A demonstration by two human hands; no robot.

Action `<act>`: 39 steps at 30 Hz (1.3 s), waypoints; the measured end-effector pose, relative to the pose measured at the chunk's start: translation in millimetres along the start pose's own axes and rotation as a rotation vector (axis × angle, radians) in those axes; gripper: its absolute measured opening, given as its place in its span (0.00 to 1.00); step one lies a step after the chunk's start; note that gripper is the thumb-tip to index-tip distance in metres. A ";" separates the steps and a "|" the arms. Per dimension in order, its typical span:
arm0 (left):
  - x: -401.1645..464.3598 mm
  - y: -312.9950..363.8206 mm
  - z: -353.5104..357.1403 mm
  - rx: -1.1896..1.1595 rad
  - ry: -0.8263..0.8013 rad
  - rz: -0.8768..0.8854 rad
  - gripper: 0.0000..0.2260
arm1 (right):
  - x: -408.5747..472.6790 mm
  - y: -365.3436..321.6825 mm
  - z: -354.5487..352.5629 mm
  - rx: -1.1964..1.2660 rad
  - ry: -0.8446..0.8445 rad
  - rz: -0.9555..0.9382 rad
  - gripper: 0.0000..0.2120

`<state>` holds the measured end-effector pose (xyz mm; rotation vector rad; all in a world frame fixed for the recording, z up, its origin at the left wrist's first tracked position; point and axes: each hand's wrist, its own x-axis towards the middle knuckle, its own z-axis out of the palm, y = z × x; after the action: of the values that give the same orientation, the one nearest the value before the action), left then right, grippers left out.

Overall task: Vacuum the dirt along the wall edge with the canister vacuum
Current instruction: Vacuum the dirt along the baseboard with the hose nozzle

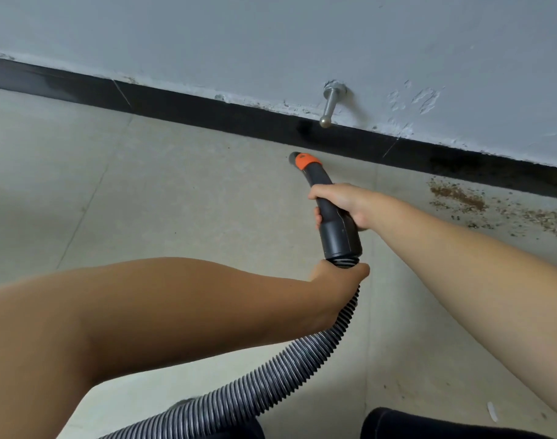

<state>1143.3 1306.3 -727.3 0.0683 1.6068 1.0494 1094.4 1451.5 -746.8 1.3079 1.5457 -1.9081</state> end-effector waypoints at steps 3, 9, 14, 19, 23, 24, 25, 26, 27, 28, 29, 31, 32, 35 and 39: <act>2.6 2.2 -27.5 -0.046 0.081 0.014 0.10 | 17.0 -17.5 34.1 -0.063 -0.060 -0.040 0.10; 3.0 3.5 -84.1 -0.105 0.163 -0.010 0.08 | 41.8 -43.3 99.5 -0.113 -0.157 -0.075 0.10; -2.6 4.5 -82.2 -0.152 0.110 -0.047 0.10 | 33.6 -44.2 102.6 -0.178 -0.136 -0.045 0.09; -12.0 9.2 -32.5 -0.106 -0.078 -0.047 0.09 | -4.0 -17.2 33.5 -0.104 0.059 0.029 0.10; -23.2 1.9 6.0 -0.041 -0.256 -0.171 0.06 | -42.1 22.2 -15.6 0.062 0.182 0.107 0.09; -27.1 -1.6 14.9 -0.023 -0.295 -0.216 0.07 | -51.2 33.9 -24.0 0.085 0.196 0.121 0.09; -30.7 -5.4 23.5 0.009 -0.326 -0.246 0.07 | -59.7 45.5 -31.1 0.108 0.210 0.134 0.09; -34.4 -9.0 31.6 0.044 -0.352 -0.265 0.07 | -67.3 56.8 -37.7 0.143 0.226 0.146 0.09; -37.6 -11.8 38.6 0.073 -0.373 -0.275 0.07 | -74.0 67.1 -44.2 0.189 0.244 0.157 0.08; -40.4 -14.0 44.3 0.098 -0.390 -0.283 0.07 | -80.2 76.2 -49.8 0.245 0.260 0.167 0.08; -42.3 -15.9 48.7 0.126 -0.403 -0.286 0.07 | -86.0 84.5 -55.0 0.302 0.276 0.173 0.07; -43.2 -20.2 56.2 0.190 -0.423 -0.288 0.07 | -94.3 100.0 -64.7 0.397 0.302 0.173 0.08; -43.3 -22.7 59.5 0.219 -0.434 -0.292 0.07 | -97.6 107.2 -68.3 0.431 0.311 0.171 0.08; -43.1 -27.6 72.8 0.274 -0.457 -0.290 0.08 | -105.7 124.3 -79.1 0.481 0.317 0.173 0.08; -45.7 -27.7 106.4 0.309 -0.476 -0.272 0.08 | -123.4 139.8 -107.6 0.535 0.325 0.193 0.07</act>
<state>1258.3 1326.2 -704.3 0.2783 1.2833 0.5183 1307.6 1468.7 -722.9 1.9940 1.0060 -2.1398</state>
